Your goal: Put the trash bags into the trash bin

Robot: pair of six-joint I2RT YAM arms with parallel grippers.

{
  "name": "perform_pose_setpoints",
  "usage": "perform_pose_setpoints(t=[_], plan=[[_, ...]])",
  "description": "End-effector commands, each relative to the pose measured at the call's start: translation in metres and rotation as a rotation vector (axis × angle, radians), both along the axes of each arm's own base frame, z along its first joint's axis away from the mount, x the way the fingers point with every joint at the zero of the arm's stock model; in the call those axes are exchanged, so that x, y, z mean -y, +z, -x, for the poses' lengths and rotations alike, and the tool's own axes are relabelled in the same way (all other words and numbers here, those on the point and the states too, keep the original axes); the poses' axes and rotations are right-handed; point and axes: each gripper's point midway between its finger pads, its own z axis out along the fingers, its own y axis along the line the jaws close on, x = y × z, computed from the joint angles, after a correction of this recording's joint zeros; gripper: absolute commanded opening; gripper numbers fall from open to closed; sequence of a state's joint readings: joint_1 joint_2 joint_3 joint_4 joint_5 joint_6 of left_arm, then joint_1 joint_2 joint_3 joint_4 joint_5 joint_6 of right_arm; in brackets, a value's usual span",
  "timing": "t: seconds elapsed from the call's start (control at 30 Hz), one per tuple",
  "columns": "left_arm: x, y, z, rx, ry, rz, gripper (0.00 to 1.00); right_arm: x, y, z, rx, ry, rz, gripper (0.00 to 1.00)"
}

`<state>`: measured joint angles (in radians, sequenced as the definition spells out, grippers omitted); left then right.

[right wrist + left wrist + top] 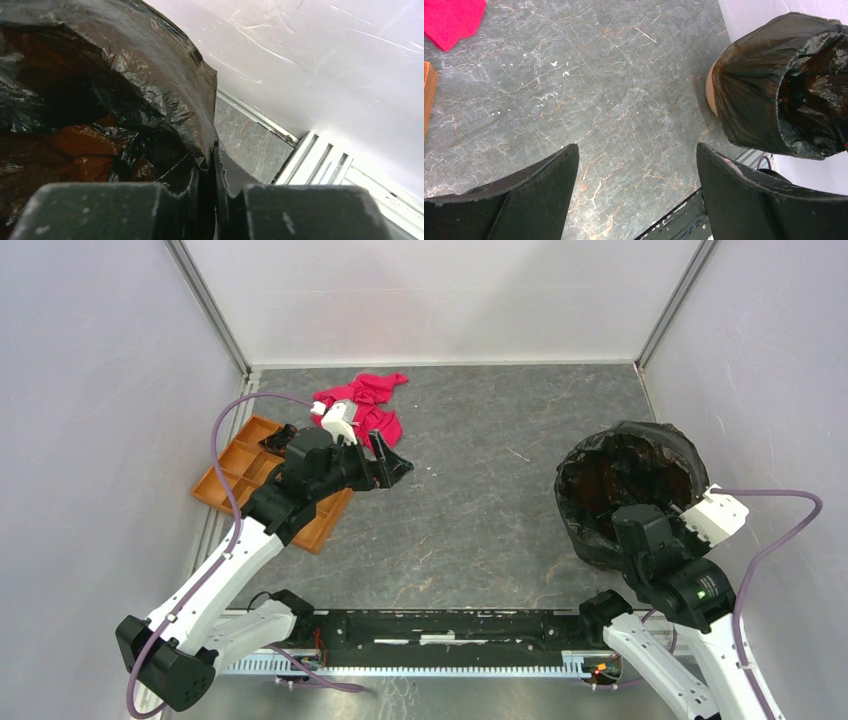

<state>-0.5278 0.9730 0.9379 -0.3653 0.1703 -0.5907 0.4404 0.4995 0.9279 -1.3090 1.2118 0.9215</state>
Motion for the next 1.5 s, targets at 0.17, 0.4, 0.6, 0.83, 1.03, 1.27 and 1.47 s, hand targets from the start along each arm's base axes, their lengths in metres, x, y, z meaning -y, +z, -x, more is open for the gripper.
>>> perform_pose_setpoints(t=[0.17, 0.4, 0.6, 0.83, 1.03, 1.27, 1.47], plan=[[0.004, 0.023, 0.001, 0.047, -0.016, 0.052, 0.92, 0.006, 0.002, -0.002, 0.079, -0.062, 0.021, 0.24], [0.002, 0.022, 0.002, 0.047, -0.012, 0.048, 0.92, 0.017, 0.029, 0.007, 0.098, -0.094, 0.086, 0.67], [0.003, 0.026, 0.003, 0.052, -0.014, 0.053, 0.92, 0.026, 0.061, 0.021, 0.122, -0.095, 0.109, 0.91], [-0.004, 0.043, 0.001, 0.094, -0.002, 0.02, 0.93, 0.031, 0.133, 0.049, 0.255, 0.081, 0.062, 0.98], [-0.026, 0.117, 0.003, 0.286, 0.054, -0.008, 0.95, -0.006, 0.218, 0.054, 0.533, 0.511, 0.184, 0.98], [-0.082, 0.234, 0.04, 0.586, 0.217, 0.047, 1.0, -0.053, 0.262, 0.02, 0.523, 0.733, 0.252, 0.98], [-0.121, 0.262, 0.066, 0.674, 0.336, 0.069, 1.0, -0.081, 0.266, -0.006, 0.547, 0.829, 0.266, 0.98]])
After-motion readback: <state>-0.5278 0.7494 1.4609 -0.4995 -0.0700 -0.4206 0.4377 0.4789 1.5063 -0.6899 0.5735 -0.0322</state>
